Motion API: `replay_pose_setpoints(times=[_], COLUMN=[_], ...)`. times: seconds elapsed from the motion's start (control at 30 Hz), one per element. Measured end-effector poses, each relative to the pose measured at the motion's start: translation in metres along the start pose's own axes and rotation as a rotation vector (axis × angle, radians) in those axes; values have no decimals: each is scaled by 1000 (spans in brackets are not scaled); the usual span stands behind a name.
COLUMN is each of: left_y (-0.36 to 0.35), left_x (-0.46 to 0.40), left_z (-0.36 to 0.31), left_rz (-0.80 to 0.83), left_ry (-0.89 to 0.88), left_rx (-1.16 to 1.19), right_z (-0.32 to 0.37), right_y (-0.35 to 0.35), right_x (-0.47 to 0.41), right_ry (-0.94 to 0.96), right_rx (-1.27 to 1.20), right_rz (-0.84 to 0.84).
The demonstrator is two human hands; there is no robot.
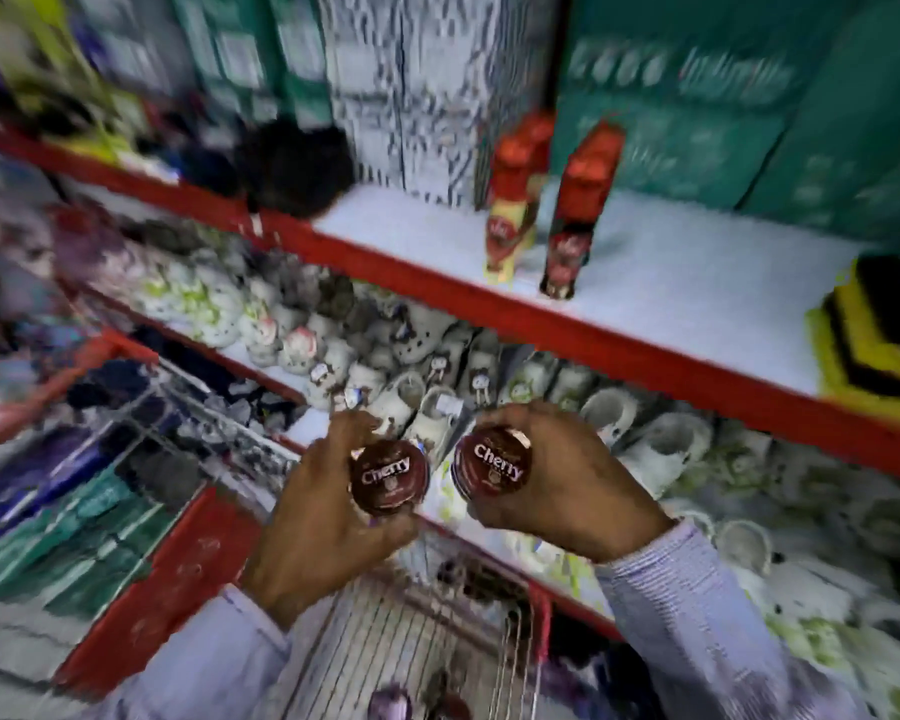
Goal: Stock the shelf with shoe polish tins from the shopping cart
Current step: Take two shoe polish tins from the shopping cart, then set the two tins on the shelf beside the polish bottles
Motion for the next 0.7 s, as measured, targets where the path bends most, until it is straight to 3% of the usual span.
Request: replay_pose_setpoints(times=[0.23, 0.53, 0.7], left_y=[42, -12, -75], left_x=[-30, -92, -150], left_z=[-144, -260, -281], left_rz=[-80, 55, 178], left_ry=[-255, -430, -384], left_rx=[70, 23, -119], right_z=[23, -61, -108], right_y=[140, 220, 230], right_x=[30, 27, -8], right_ry=[79, -197, -336], right_rx=[81, 86, 119], right_rz=[-222, -401, -390])
Point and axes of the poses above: each hand's wrist, its own x-axis away from the middle knuckle, its own y-axis out of the back of the hand, z = x × y, the point moved 8 cm from there along -x, towards the middle knuckle, and after that the axes turned 3 degrees about y, right-handed, at the moved point
